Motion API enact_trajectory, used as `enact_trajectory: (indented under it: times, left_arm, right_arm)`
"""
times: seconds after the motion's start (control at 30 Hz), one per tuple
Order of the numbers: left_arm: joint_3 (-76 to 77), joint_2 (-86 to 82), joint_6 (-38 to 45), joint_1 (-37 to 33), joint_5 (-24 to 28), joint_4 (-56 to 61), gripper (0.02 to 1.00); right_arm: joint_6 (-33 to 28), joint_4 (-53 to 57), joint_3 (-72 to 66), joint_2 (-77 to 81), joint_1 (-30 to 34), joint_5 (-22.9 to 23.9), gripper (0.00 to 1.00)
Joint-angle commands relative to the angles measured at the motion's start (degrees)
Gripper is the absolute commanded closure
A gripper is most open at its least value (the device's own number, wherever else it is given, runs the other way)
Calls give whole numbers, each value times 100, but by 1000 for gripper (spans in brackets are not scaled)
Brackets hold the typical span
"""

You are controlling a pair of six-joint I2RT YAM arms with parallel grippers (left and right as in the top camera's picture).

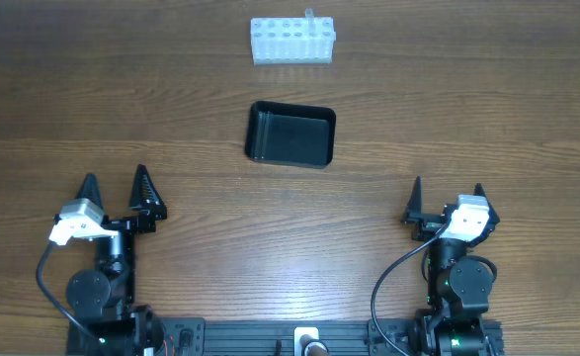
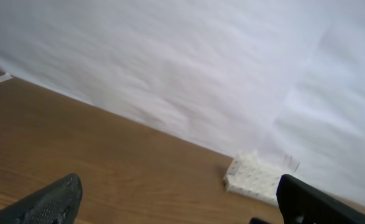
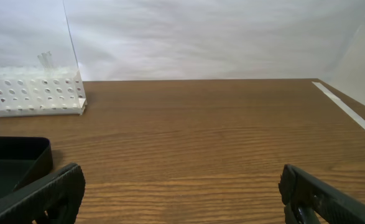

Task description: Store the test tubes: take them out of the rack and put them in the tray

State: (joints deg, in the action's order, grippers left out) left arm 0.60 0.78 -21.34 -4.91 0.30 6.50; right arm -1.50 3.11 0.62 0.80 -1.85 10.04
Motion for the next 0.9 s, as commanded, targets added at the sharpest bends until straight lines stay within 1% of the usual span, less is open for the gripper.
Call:
enact_trajectory:
  times: [0.03, 0.07, 0.27, 0.53, 0.9]
  left_arm:
    - [-26, -59, 647, 70, 72, -157, 20]
    - [-28, -59, 752, 94, 74, -254, 23]
    - [-26, -59, 767, 138, 76, -1078, 20]
    - [-26, -59, 1506, 142, 120, -1099, 20]
    - [-26, -59, 1512, 142, 120, -1091, 20]
  right_arm:
    - [13, 20, -31, -50, 26, -11, 9]
    - [13, 20, -31, -50, 26, -11, 9]
    - [13, 20, -31, -50, 26, -11, 9]
    - [13, 20, -31, -50, 26, -11, 9]
    - [13, 20, -31, -50, 26, -11, 9]
